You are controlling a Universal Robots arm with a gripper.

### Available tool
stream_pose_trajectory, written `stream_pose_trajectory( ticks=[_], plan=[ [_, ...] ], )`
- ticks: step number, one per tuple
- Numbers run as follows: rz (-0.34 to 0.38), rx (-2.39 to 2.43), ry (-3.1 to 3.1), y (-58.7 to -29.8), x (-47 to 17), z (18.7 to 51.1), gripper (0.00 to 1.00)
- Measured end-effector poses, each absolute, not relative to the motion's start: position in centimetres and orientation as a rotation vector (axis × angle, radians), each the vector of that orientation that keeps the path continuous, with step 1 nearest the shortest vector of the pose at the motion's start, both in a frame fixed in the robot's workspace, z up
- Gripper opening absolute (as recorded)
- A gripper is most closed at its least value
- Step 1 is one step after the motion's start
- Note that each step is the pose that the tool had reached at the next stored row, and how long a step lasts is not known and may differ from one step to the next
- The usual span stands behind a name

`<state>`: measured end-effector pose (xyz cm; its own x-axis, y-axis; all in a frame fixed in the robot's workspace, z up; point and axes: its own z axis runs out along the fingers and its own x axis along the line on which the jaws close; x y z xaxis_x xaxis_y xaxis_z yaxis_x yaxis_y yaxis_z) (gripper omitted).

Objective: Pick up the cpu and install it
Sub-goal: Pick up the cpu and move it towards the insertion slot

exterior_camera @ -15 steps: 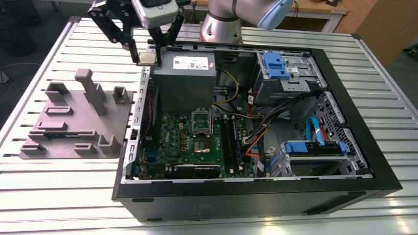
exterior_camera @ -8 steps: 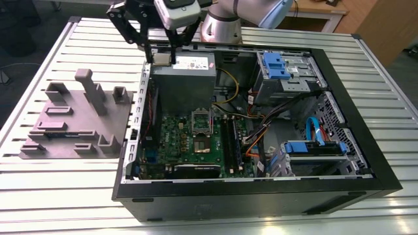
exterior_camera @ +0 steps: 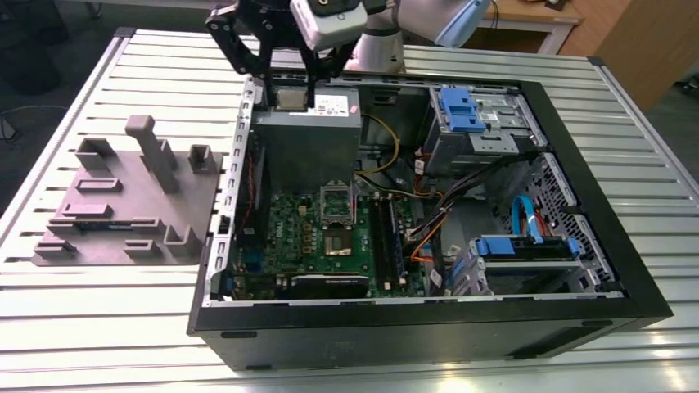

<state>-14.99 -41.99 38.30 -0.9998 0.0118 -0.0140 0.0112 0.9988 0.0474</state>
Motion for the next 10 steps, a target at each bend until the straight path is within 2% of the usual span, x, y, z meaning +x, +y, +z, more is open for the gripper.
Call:
stream_pose_trajectory(
  ticks=[10],
  plan=[
    [0.074,0.018,3.126,-42.0,-13.2,38.3,0.47]
  ],
)
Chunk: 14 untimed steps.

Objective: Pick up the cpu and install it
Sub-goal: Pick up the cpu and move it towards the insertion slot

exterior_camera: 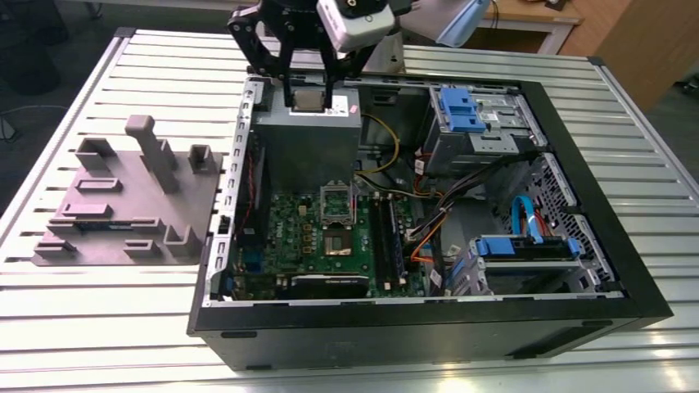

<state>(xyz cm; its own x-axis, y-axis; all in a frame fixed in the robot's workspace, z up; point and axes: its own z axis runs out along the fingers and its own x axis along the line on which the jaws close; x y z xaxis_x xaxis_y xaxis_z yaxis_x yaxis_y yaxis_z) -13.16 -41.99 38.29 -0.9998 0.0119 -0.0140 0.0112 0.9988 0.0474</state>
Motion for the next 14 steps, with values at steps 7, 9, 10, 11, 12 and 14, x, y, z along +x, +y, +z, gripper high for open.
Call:
stream_pose_trajectory(
  ticks=[7,9,10,11,12,14],
  plan=[
    [0.074,0.019,3.126,-42.3,-12.9,38.3,0.47],
    [0.074,0.019,3.126,-42.5,-12.9,38.3,0.47],
    [0.074,0.019,3.126,-42.7,-12.8,38.3,0.47],
    [0.074,0.019,3.126,-42.8,-12.8,38.3,0.47],
    [0.074,0.019,3.126,-43.0,-12.8,38.3,0.47],
    [0.074,0.020,3.126,-43.1,-12.7,38.3,0.47]
  ],
)
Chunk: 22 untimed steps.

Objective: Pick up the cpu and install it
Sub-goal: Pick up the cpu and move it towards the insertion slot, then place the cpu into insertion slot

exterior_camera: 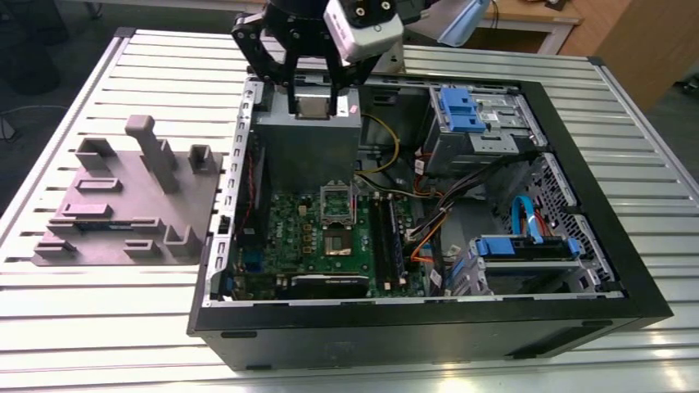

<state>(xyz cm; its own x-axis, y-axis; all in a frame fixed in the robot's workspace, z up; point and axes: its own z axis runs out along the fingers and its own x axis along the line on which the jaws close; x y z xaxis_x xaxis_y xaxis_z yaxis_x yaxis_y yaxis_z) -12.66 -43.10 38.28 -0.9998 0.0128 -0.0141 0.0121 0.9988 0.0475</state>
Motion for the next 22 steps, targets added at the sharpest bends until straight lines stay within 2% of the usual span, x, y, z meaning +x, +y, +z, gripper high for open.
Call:
stream_pose_trajectory(
  ticks=[22],
  plan=[
    [0.074,0.020,3.126,-43.3,-8.2,38.2,0.47]
  ],
)
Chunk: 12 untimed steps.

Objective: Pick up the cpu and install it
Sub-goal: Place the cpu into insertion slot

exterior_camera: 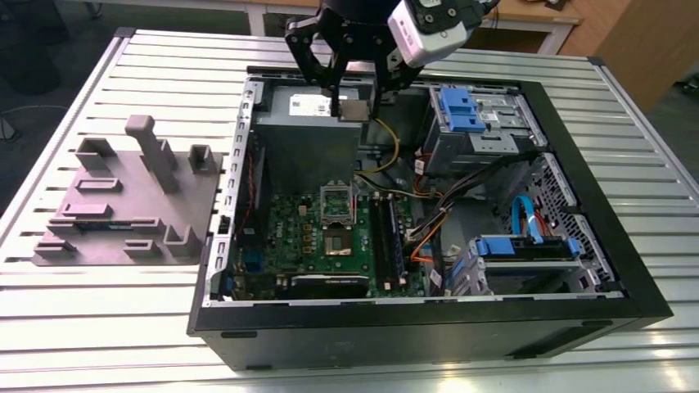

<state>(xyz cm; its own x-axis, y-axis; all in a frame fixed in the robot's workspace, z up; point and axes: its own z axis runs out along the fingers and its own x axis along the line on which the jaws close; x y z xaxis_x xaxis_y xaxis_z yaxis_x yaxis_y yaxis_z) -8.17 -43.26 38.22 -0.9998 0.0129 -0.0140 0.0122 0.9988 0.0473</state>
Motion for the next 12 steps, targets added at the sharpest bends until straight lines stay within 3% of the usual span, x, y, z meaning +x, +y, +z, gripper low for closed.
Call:
stream_pose_trajectory(
  ticks=[12],
  plan=[
    [0.074,0.020,3.127,-43.36,-8.16,38.06,0.47]
  ],
)
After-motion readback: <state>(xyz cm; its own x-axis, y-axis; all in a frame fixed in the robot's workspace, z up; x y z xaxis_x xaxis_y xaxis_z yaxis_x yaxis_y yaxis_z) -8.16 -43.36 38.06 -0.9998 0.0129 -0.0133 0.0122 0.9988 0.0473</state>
